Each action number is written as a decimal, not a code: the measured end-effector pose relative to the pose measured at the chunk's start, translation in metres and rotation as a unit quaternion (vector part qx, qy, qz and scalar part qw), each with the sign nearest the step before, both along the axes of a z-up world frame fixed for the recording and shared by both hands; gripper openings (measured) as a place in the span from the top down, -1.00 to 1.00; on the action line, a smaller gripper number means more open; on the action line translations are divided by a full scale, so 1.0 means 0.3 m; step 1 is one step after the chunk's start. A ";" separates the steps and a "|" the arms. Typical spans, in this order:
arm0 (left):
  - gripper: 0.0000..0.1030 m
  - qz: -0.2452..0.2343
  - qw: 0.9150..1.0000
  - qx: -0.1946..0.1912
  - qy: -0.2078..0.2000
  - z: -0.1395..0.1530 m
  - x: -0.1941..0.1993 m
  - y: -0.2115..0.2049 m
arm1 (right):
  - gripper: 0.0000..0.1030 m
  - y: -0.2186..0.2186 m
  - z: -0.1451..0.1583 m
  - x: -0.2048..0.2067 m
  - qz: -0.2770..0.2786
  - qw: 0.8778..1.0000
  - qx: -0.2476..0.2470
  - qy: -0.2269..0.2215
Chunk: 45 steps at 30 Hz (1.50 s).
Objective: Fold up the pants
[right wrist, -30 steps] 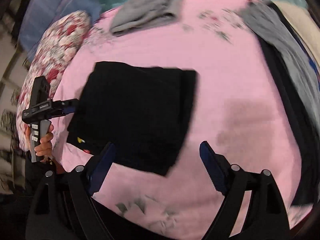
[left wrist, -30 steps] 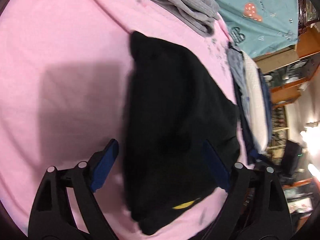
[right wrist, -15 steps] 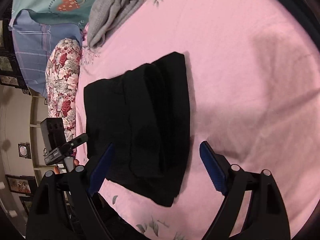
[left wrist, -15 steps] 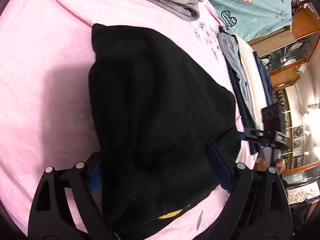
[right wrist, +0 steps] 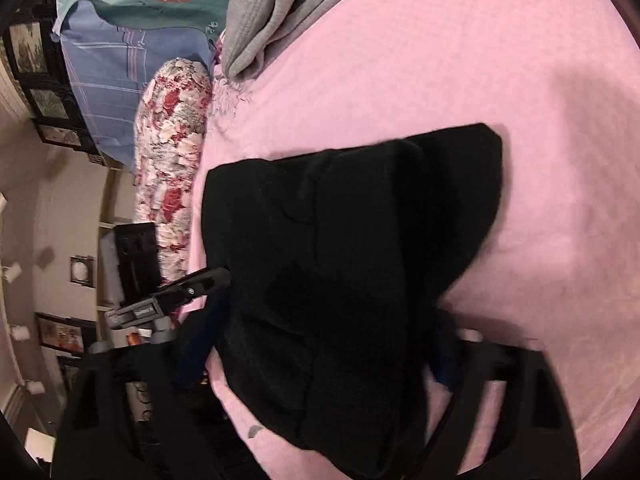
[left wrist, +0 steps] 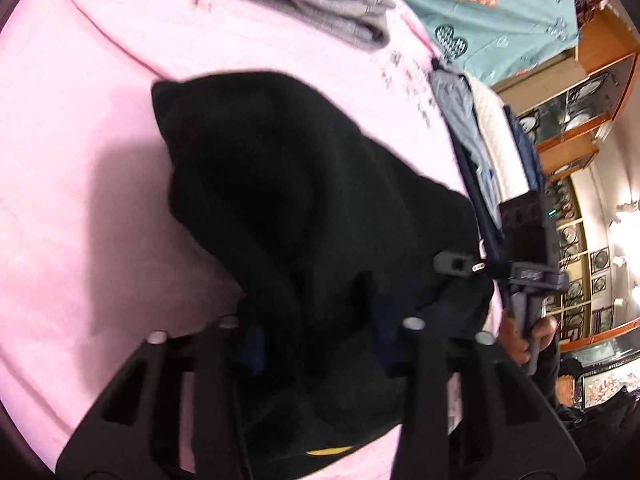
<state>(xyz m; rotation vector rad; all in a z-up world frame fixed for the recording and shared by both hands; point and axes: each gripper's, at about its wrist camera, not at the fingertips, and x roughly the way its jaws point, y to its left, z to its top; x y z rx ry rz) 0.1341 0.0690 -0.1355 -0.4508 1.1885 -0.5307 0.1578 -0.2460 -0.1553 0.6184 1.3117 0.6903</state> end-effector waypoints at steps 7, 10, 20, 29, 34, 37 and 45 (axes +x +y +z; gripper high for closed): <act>0.50 -0.005 0.998 0.009 -0.068 0.148 -0.069 -0.037 | 0.39 0.066 0.178 -0.106 -0.009 0.993 -0.060 -0.097; 0.54 -0.009 0.997 -0.005 -0.071 0.218 -0.027 -0.050 | 0.40 0.107 0.254 -0.096 0.005 0.992 -0.057 -0.115; 0.56 0.041 0.990 0.037 -0.126 0.675 0.593 0.007 | 0.40 0.199 0.716 0.467 -0.010 0.977 -0.053 -0.208; 0.50 0.069 0.988 0.116 -0.081 0.465 1.158 0.088 | 0.40 0.208 0.559 1.011 -0.044 0.978 -0.086 -0.185; 0.22 0.088 0.992 0.076 -0.043 0.209 1.202 0.192 | -0.68 0.091 0.278 1.120 -0.076 0.984 -0.081 -0.136; 0.12 0.089 0.990 0.096 -0.048 0.233 1.196 0.183 | -0.70 0.094 0.285 1.127 -0.076 0.983 -0.090 -0.139; -0.77 0.125 0.963 0.174 -0.163 0.602 0.920 0.127 | -0.70 0.152 0.641 0.953 -0.083 0.955 -0.165 -0.232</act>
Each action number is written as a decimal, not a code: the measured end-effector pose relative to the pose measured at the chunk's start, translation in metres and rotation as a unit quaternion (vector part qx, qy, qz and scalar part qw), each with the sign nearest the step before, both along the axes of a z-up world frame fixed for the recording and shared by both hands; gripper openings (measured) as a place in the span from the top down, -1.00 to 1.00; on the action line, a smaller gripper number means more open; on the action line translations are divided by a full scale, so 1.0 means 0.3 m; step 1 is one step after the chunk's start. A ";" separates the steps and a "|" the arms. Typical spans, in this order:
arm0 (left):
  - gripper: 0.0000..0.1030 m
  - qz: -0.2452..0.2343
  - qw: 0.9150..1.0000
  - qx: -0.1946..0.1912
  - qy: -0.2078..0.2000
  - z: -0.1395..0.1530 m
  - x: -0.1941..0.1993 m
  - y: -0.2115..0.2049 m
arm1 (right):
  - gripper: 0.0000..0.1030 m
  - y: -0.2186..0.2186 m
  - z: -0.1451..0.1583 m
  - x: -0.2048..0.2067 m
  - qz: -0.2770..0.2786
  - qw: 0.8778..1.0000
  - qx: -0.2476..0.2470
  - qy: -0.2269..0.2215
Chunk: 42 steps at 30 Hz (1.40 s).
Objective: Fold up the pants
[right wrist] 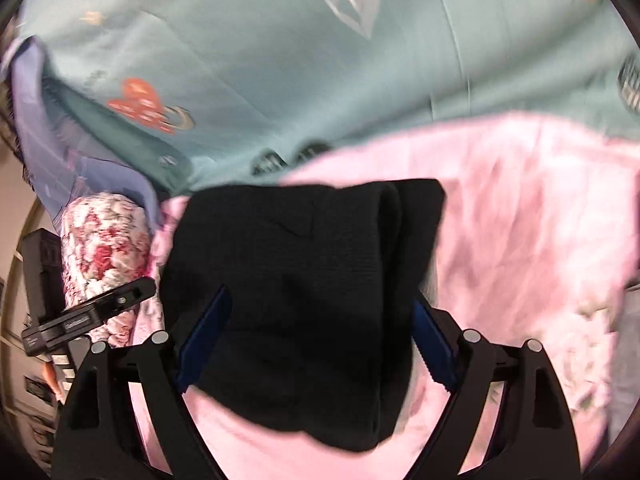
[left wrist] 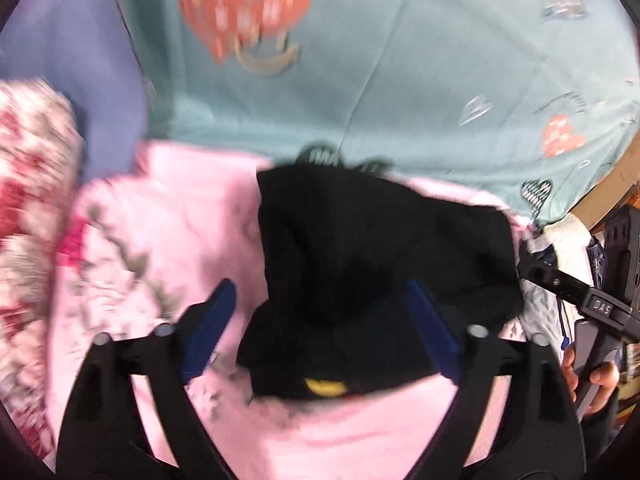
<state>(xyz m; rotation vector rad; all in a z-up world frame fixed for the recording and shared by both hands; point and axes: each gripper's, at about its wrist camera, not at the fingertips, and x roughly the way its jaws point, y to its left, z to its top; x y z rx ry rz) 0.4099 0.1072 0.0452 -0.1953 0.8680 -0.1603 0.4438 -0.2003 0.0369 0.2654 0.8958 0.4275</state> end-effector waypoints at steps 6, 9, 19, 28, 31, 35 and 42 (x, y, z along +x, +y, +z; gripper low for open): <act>-0.92 0.016 0.991 0.075 -0.107 0.186 -0.435 -0.151 | -0.75 0.056 0.203 -0.308 -0.011 0.994 -0.077 -0.076; -0.96 0.032 0.986 0.085 -0.138 0.208 -0.632 -0.209 | -0.97 0.052 0.249 -0.507 -0.041 0.987 -0.107 -0.113; -0.96 0.064 0.983 0.085 -0.153 0.074 -0.874 -0.283 | -0.97 0.062 0.007 -0.866 -0.057 0.986 -0.104 -0.118; -0.96 0.104 0.980 0.109 -0.128 -0.131 -0.781 -0.237 | -0.97 0.081 -0.092 -0.905 -0.062 0.977 -0.141 -0.144; -0.96 0.118 0.978 0.120 -0.124 -0.180 -0.767 -0.215 | -0.97 0.070 -0.122 -0.901 -0.079 0.976 -0.145 -0.142; -0.96 0.122 0.979 0.123 -0.107 -0.213 -0.743 -0.206 | -0.97 0.065 -0.168 -0.872 -0.079 0.979 -0.148 -0.116; -0.96 0.116 0.981 0.121 -0.099 -0.230 -0.737 -0.212 | -0.97 0.077 -0.176 -0.874 -0.082 0.974 -0.172 -0.123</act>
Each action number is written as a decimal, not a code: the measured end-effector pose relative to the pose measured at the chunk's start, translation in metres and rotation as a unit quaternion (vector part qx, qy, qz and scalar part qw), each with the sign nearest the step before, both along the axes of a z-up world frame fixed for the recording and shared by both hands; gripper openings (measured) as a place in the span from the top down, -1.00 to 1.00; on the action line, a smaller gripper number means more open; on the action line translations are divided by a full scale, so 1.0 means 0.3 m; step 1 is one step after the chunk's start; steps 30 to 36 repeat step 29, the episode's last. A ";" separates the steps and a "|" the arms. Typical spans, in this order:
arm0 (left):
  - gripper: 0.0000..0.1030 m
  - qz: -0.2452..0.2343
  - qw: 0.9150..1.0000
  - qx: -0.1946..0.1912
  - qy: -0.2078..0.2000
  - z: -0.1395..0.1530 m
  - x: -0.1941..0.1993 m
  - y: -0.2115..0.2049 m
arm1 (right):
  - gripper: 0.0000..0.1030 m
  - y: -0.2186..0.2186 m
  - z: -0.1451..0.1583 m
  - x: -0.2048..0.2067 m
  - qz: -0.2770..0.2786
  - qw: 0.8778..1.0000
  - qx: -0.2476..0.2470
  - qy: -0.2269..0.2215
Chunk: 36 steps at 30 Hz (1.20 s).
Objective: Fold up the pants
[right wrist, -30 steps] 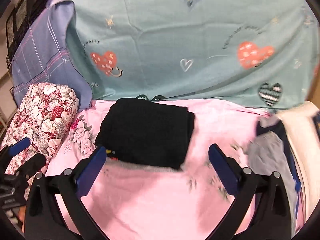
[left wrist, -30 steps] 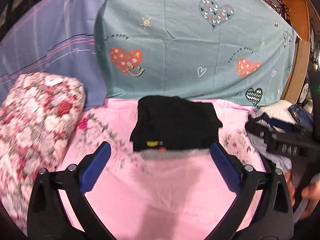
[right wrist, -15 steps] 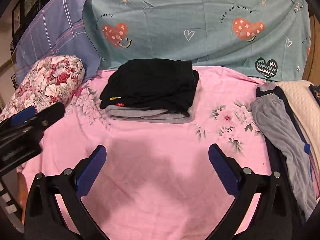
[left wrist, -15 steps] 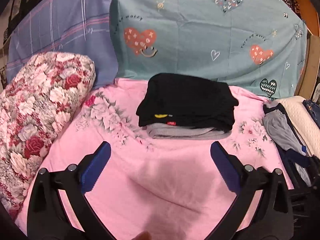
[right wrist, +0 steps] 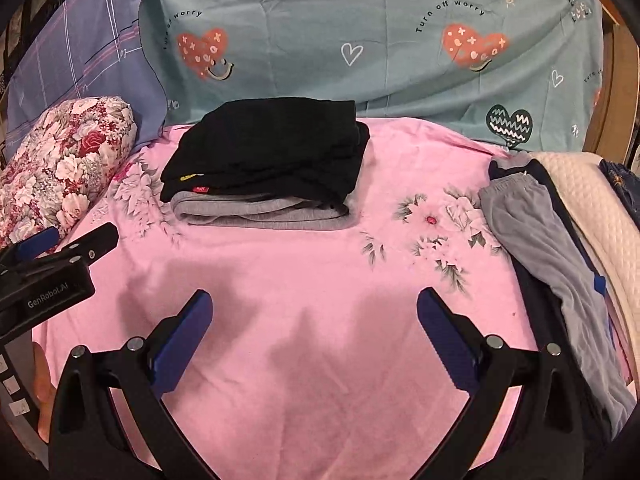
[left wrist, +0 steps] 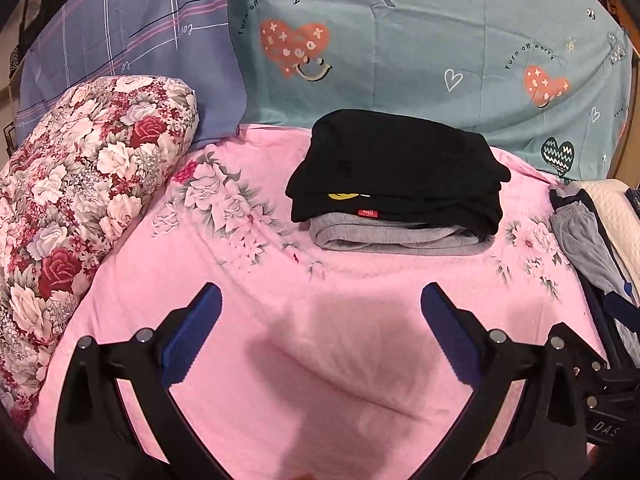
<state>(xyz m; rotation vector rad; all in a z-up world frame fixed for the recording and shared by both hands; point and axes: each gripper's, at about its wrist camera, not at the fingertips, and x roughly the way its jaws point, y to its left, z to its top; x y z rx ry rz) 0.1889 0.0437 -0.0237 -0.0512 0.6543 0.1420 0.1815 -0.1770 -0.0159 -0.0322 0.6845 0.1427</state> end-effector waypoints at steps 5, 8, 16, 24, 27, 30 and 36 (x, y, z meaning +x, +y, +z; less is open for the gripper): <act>-0.96 0.000 1.000 0.001 0.001 -0.001 0.000 -0.003 | -0.97 -0.003 0.003 -0.001 0.001 1.000 0.000 -0.001; -0.96 -0.003 1.000 0.003 0.003 -0.005 0.002 -0.005 | -0.97 -0.006 -0.001 0.004 0.003 1.000 0.001 0.004; -0.96 -0.006 1.000 0.007 0.004 -0.010 0.002 -0.011 | -0.97 -0.006 0.002 0.002 0.006 1.000 0.003 0.003; -0.96 -0.008 1.000 0.003 0.010 -0.015 0.004 -0.010 | -0.97 -0.003 0.003 -0.002 0.006 1.000 0.002 0.003; -0.96 -0.009 1.000 0.002 0.011 -0.015 0.005 -0.009 | -0.97 -0.005 0.004 0.001 0.008 1.000 0.001 0.002; -0.96 -0.009 1.000 0.002 0.011 -0.015 0.004 -0.010 | -0.97 -0.005 0.004 0.002 0.007 1.000 0.001 0.003; -0.96 -0.009 1.000 0.002 0.011 -0.015 0.004 -0.010 | -0.97 -0.005 0.004 0.002 0.007 1.000 0.001 0.003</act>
